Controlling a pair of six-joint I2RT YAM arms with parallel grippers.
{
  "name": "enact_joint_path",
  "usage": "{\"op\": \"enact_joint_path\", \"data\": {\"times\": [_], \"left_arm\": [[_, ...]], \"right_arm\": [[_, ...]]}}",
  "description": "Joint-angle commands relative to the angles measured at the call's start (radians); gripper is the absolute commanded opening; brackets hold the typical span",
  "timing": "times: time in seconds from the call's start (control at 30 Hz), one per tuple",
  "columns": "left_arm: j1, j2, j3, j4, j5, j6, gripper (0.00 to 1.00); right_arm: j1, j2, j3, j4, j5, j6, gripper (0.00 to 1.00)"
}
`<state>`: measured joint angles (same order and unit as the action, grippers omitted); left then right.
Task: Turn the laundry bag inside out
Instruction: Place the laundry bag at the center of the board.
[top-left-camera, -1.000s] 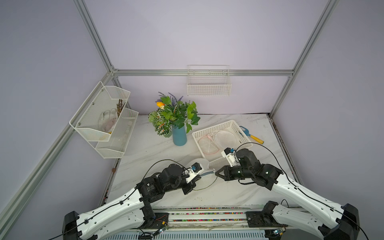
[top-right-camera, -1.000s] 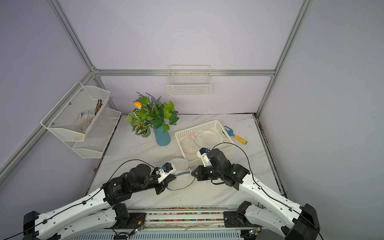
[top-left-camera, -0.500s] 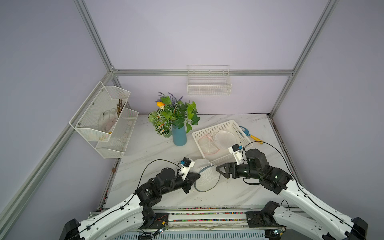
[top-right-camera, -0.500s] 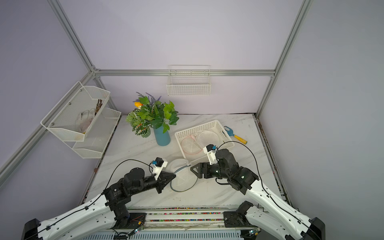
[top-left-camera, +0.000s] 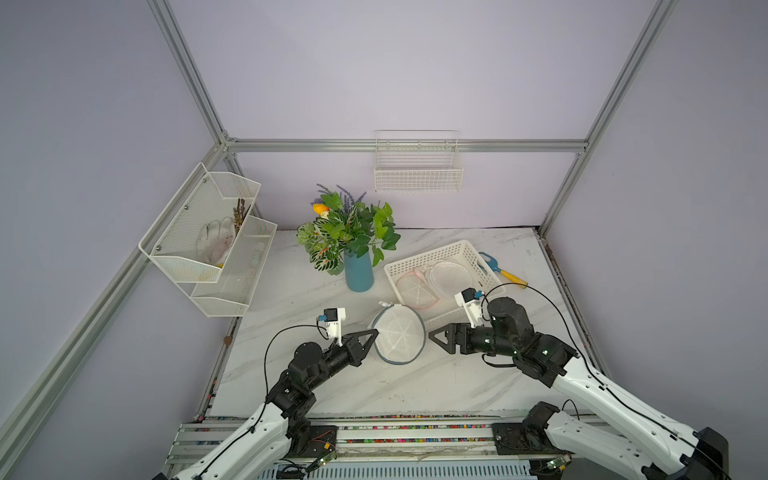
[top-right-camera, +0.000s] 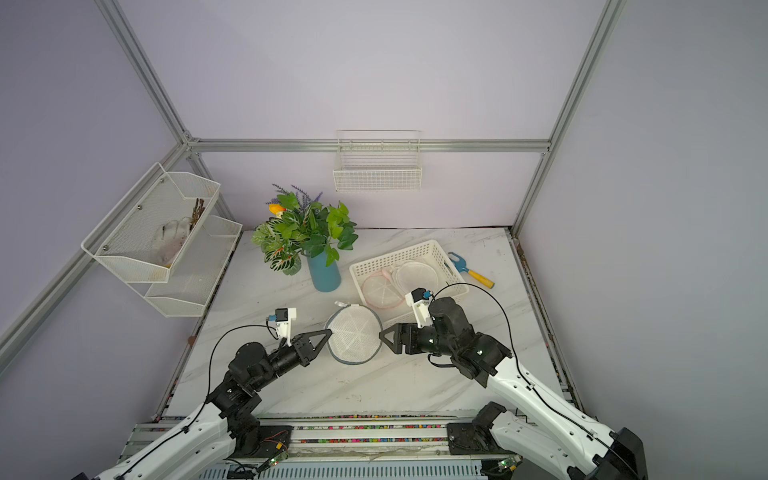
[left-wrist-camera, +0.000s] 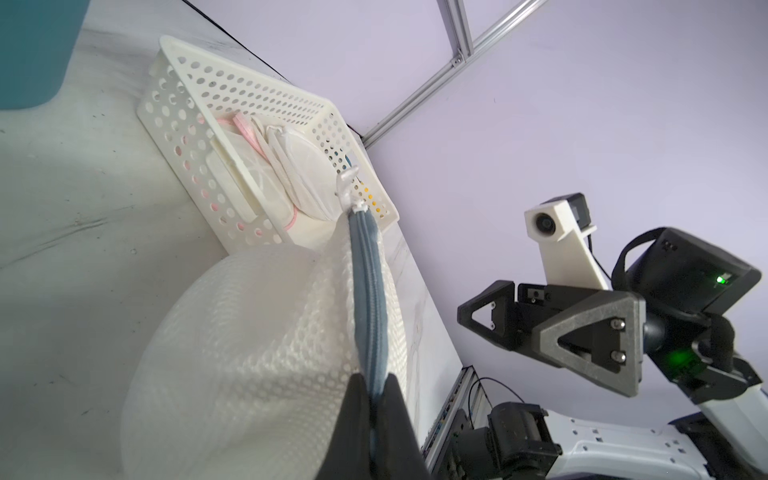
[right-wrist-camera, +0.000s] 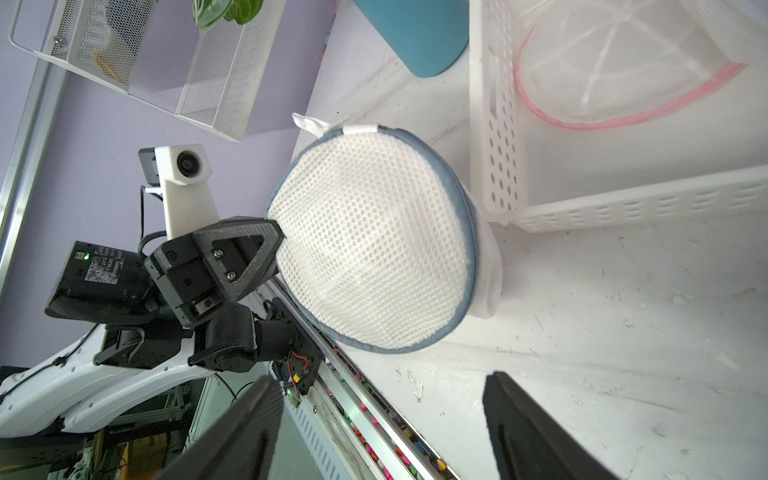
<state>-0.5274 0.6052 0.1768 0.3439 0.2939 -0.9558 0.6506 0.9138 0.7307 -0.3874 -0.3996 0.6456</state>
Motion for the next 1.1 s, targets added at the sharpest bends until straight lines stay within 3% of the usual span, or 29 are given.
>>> {"op": "enact_joint_path", "data": {"times": [0.0,0.33,0.53,0.8,1.07], "left_arm": [[0.058,-0.031,0.024,0.052,0.01,-0.075,0.0],[0.286,-0.154,0.022,-0.117,0.054,-0.126,0.0],[0.378,-0.12,-0.009,-0.024,0.088,-0.2,0.0],[0.363,0.056,-0.01,0.305,0.174,-0.339,0.0],[0.237,0.276,-0.043,0.678,0.07,-0.411,0.0]], "right_arm": [[-0.005,0.005,0.015,0.035,-0.006,0.001,0.82],[-0.005,0.009,0.014,0.035,-0.001,0.001,0.82],[-0.005,0.018,0.015,0.037,0.001,0.0,0.82],[-0.006,0.018,0.013,0.041,0.005,0.003,0.82],[-0.007,0.033,0.008,0.087,-0.024,0.015,0.82]]}}
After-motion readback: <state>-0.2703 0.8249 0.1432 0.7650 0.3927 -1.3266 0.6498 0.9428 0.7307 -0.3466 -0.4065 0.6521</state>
